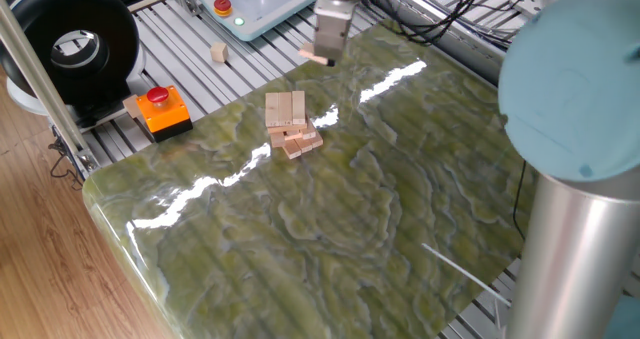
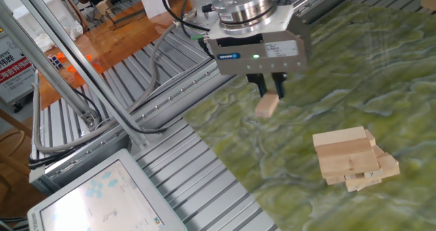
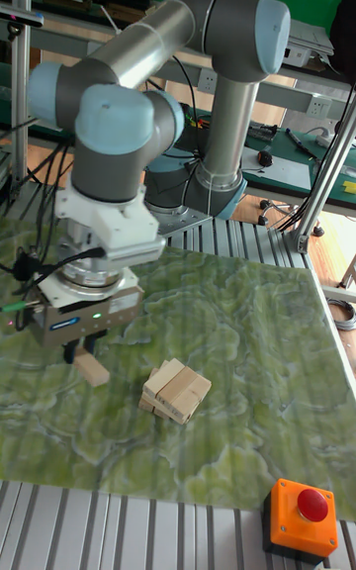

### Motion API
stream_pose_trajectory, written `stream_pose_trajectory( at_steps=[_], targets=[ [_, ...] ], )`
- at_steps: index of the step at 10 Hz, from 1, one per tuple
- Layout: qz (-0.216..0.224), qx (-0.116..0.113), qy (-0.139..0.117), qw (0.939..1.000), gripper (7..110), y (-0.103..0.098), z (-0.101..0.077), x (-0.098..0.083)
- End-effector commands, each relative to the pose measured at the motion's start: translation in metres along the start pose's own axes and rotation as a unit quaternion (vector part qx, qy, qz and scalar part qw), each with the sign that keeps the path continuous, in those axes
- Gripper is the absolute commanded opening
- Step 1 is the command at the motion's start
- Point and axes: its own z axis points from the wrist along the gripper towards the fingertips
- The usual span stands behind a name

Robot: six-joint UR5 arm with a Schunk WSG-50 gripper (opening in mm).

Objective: Play Jenga

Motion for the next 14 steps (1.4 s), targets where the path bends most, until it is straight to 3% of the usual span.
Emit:
stream_pose_trajectory(
  at_steps=[1, 2, 4, 5, 6, 10, 14],
  targets=[
    [-0.037, 0.003, 0.019, 0.9992, 7, -0.03, 0.036, 0.045],
    [-0.046, 0.0, 0.008, 0.9989, 7, -0.036, 0.052, 0.049],
    [-0.066, -0.043, -0.018, 0.9968, 7, -0.024, 0.079, 0.047],
    [-0.082, -0.069, -0.019, 0.9941, 7, -0.011, 0.089, 0.046],
    [-0.097, -0.075, -0.009, 0.9924, 7, -0.006, 0.093, 0.047],
    [-0.117, -0.078, 0.053, 0.9886, 7, -0.004, 0.096, 0.072],
    [-0.112, -0.073, 0.072, 0.9884, 7, -0.006, 0.089, 0.083]
  ],
)
